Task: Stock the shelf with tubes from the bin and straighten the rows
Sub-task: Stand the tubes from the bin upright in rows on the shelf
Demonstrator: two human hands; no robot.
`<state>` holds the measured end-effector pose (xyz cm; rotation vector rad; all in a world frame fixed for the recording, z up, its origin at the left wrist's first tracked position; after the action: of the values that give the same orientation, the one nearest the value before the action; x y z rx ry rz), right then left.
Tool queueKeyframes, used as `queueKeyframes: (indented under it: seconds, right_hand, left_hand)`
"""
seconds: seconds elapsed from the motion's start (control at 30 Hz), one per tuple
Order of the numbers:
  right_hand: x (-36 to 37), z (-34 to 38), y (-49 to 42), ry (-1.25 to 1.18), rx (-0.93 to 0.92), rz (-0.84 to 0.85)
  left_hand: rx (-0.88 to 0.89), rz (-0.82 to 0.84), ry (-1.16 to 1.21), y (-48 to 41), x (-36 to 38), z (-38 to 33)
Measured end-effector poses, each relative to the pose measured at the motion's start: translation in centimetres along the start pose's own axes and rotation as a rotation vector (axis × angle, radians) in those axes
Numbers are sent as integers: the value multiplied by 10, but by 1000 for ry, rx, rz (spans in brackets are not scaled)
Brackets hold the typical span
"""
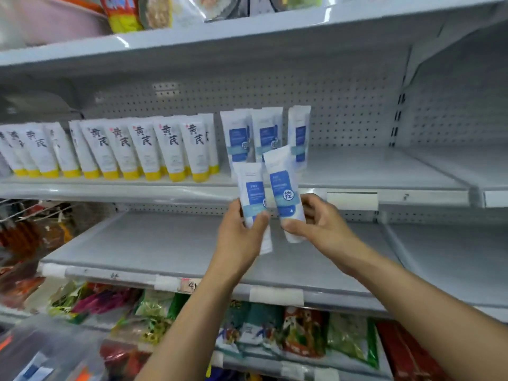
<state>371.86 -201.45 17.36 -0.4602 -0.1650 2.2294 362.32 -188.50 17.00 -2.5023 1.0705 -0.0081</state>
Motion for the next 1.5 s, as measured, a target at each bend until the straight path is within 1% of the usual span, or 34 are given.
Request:
queueKeyframes:
  seconds: [0.13, 0.27, 0.37, 0.53, 0.67, 0.73, 1.23, 1.37, 1.43, 1.5]
  right_hand:
    - [-46, 12, -9, -4, -29, -143]
    - [-82, 25, -29, 31, -33, -286]
    - [-101, 33, -52, 87, -38, -338]
    - [-113, 25, -95, 307, 19, -356]
    - [-112, 12, -120, 484, 61, -327]
    - [-112, 8, -129, 528, 66, -331]
    - [-113, 1, -162, 548, 86, -308]
    - [-113, -2, -160, 556, 144, -288]
    - [-117, -5, -151, 526, 206, -320]
    - [-122, -4, -141, 564, 171, -418]
  left_hand:
    - [18, 2, -4, -10, 28, -22]
    - [56, 6, -21, -27, 41, -37]
    - [63, -6, -28, -39, 49, -43]
    - [85, 3, -49, -50, 58, -45]
    - [84, 16, -41, -58, 57, -41]
    - [77, 24, -36, -61, 56, -38]
    - [59, 40, -30, -76, 57, -33]
    - [54, 36, -21, -74, 57, -33]
    - [50, 33, 2, -73, 55, -31]
    - [48, 30, 30, -71, 54, -31]
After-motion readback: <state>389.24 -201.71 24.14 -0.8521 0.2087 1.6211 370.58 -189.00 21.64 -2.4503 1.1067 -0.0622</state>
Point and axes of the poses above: each hand's wrist, its own y-axis away from the middle knuckle, its own x-axis out of the palm, z = x × y, the point moved 4 cm from there along -y, towards the middle knuckle, and after that the axes turned 5 degrees about y, right-handed, at the moved point
